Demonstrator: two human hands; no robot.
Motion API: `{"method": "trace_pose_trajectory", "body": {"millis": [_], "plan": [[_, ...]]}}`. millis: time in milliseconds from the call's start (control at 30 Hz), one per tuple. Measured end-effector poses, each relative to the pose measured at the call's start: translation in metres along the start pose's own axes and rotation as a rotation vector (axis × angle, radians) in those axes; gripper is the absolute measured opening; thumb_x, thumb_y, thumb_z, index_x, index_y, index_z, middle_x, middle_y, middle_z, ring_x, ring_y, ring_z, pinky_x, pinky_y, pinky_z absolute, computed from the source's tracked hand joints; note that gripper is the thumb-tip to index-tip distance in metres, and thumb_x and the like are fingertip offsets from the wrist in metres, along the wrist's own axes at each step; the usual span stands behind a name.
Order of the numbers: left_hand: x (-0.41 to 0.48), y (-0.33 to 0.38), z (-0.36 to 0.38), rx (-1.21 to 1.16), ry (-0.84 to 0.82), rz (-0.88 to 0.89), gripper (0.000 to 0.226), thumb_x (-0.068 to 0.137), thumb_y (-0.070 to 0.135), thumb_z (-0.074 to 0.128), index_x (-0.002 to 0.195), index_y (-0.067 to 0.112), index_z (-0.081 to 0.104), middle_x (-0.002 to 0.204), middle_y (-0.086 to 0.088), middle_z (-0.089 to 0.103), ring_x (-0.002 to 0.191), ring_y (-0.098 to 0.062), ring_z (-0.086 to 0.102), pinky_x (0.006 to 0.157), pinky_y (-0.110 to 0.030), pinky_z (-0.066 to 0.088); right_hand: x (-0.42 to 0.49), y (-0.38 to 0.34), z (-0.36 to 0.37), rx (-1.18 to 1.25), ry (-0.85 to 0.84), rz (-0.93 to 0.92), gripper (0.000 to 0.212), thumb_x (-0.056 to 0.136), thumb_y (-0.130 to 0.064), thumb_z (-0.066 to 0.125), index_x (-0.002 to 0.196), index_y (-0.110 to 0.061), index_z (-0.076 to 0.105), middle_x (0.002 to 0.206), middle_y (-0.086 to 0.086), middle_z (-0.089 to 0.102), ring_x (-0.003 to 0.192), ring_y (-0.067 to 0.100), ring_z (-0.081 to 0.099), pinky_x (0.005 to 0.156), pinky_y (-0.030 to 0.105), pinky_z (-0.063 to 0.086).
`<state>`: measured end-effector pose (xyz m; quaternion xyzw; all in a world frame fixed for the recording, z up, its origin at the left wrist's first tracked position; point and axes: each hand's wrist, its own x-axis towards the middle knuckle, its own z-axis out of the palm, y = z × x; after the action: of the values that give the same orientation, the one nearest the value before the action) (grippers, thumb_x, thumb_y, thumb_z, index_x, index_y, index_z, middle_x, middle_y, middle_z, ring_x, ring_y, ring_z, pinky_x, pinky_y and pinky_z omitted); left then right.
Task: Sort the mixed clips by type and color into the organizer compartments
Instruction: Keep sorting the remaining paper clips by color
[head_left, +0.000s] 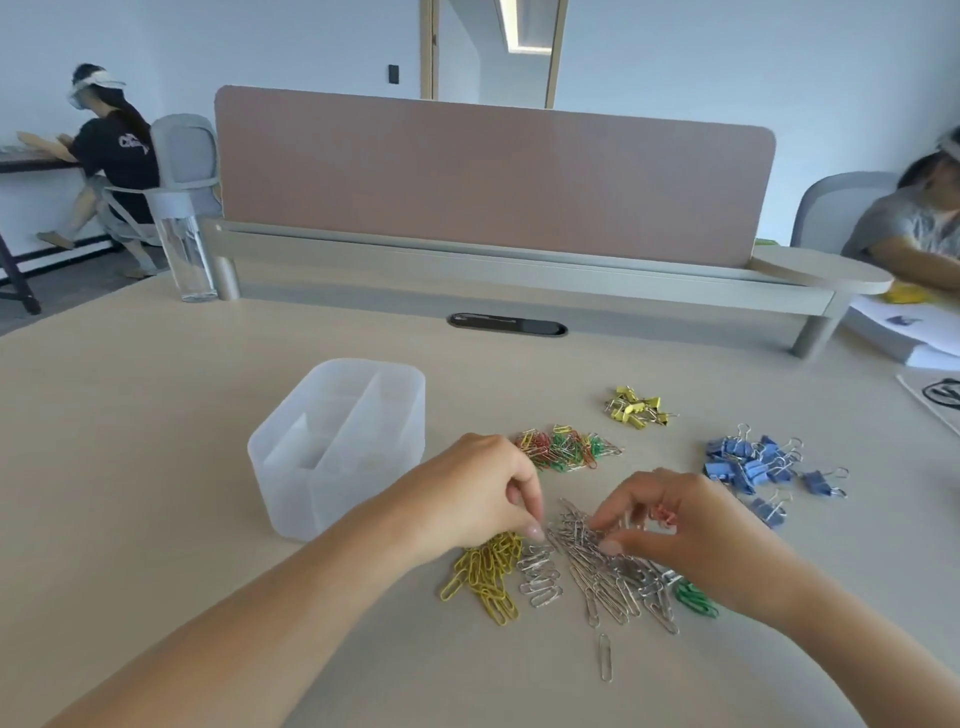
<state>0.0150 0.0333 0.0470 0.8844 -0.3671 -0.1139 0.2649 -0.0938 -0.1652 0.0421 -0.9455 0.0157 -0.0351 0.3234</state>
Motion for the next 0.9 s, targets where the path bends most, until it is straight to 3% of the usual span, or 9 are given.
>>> {"method": "trace_pose_trajectory", "body": {"millis": [100,233,400,467,667,767,900], "plan": [[0.000,-0.002,0.005,0.004,-0.050,-0.005,0.020,0.069,0.044,0.083,0.082,0.033,0.073,0.085,0.010,0.060,0.081,-0.010,0.060,0.077,-0.039,0.055,-0.007,0.007,-0.003,-0.019,-0.058,-0.061,0.019,0.072,-0.042,0.079,0.088,-0.048,0.071,0.090,-0.024,0.066,0.088,0.004,0.057,0.081,0.021,0.044],[-0.002,-0.005,0.010,0.042,-0.122,-0.009,0.039,0.061,0.056,0.084,0.091,0.036,0.070,0.094,0.014,0.053,0.088,-0.001,0.054,0.083,-0.033,0.051,-0.008,0.018,-0.015,-0.080,-0.095,-0.051,0.032,0.062,-0.060,0.072,0.092,-0.053,0.067,0.094,-0.032,0.060,0.093,0.002,0.051,0.090,0.028,0.039],[-0.004,-0.006,0.013,0.093,-0.161,-0.008,0.050,0.054,0.054,0.088,0.096,0.037,0.065,0.102,0.018,0.046,0.099,0.003,0.045,0.089,-0.029,0.047,-0.012,0.035,-0.028,-0.126,-0.139,-0.013,0.051,0.052,-0.080,0.068,0.095,-0.053,0.066,0.101,-0.017,0.063,0.105,0.013,0.046,0.100,0.036,0.033],[-0.004,-0.004,0.016,0.094,-0.146,0.004,0.047,0.055,0.050,0.089,0.094,0.036,0.066,0.101,0.017,0.047,0.096,0.003,0.046,0.086,-0.026,0.047,-0.014,0.037,-0.032,-0.146,-0.138,-0.019,0.043,0.056,-0.071,0.074,0.094,-0.053,0.064,0.102,-0.024,0.062,0.106,0.012,0.041,0.099,0.033,0.027],[-0.004,0.001,0.024,0.016,-0.068,0.009,0.027,0.063,0.039,0.088,0.083,0.030,0.072,0.088,0.012,0.057,0.083,-0.001,0.053,0.072,-0.022,0.046,-0.020,0.040,-0.034,-0.207,-0.130,0.016,0.036,0.060,-0.054,0.081,0.091,-0.046,0.065,0.096,-0.051,0.039,0.093,-0.025,0.018,0.083,0.014,0.024],[-0.002,0.003,0.029,-0.020,-0.032,0.011,0.021,0.065,0.037,0.087,0.079,0.030,0.074,0.081,0.011,0.060,0.075,-0.001,0.053,0.064,-0.022,0.045,-0.019,0.041,-0.034,-0.239,-0.126,0.019,0.033,0.061,-0.055,0.080,0.089,-0.045,0.065,0.095,-0.054,0.036,0.094,-0.022,0.019,0.082,0.014,0.024],[0.000,0.005,0.036,-0.068,0.018,0.034,0.015,0.068,0.035,0.086,0.078,0.032,0.074,0.075,0.012,0.062,0.070,-0.001,0.057,0.069,-0.031,0.051,-0.019,0.044,-0.035,-0.251,-0.116,0.002,0.028,0.063,-0.054,0.080,0.085,-0.044,0.067,0.093,-0.052,0.039,0.092,-0.018,0.026,0.083,0.014,0.024]]}}
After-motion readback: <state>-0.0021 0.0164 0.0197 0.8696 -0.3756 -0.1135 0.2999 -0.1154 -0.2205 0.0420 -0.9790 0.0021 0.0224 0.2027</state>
